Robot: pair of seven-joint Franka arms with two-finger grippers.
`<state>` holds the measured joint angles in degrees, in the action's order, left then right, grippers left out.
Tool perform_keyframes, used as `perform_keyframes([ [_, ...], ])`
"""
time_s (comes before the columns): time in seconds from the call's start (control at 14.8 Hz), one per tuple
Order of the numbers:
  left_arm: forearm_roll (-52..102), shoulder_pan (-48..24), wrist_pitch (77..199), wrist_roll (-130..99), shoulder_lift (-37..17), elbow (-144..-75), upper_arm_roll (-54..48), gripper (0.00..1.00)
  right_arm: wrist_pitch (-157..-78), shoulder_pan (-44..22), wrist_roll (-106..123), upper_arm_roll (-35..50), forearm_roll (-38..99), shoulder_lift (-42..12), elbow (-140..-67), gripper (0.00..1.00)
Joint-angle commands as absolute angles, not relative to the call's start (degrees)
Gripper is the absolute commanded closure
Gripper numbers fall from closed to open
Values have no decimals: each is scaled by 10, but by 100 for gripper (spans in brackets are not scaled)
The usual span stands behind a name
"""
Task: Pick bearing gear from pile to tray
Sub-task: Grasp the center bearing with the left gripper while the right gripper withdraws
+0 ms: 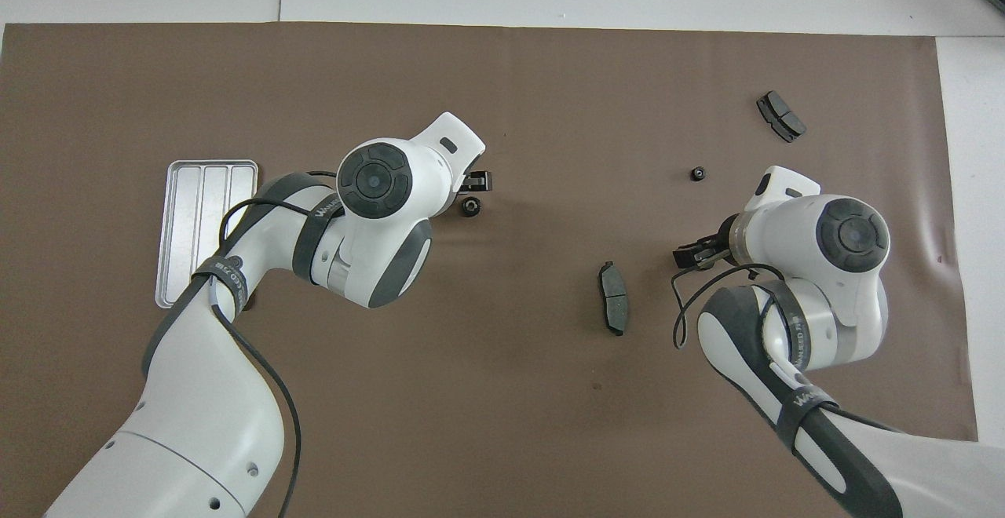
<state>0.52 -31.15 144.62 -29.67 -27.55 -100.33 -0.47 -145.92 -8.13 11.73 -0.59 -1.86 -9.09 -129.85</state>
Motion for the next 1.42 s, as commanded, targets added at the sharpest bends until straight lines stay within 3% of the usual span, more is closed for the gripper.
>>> perform_keyframes([
  [0.0, -3, -337, 1474, -330, -279, -1018, 4, 25, -1476, -76, 135, -1, -4, -63, -1345, 0],
  [0.07, -3, -339, 1478, -330, -279, -1025, 4, 25, -1475, -76, 135, -1, -4, -60, -1352, 0],
  [0.34, -4, -341, 1503, -329, -279, -1047, 4, 25, -1472, -76, 148, -1, -4, -60, -1364, 31],
  [0.68, -4, -344, 1515, -328, -275, -1065, 4, 29, -1446, -76, 149, -2, -4, -55, -1364, 35],
  [0.74, -5, -345, 1515, -328, -274, -1066, 4, 35, -1446, -76, 150, -2, -4, -55, -1364, 36],
  [0.88, -5, -345, 1510, -329, -273, -1064, 5, 76, -1446, -61, 177, -2, -4, -55, -1364, 41],
  [1.01, -5, -345, 1495, -330, -271, -1062, 5, 100, -1446, -55, 188, -2, -4, -55, -1364, 54],
  [1.22, -4, -340, 1447, -333, -264, -1049, 10, 100, -1448, -61, 168, -1, -4, -55, -1364, 57],
  [1.35, -5, -325, 1406, -330, -228, -1056, 11, 100, -1450, -66, 158, -1, -4, -55, -1364, 57],
])
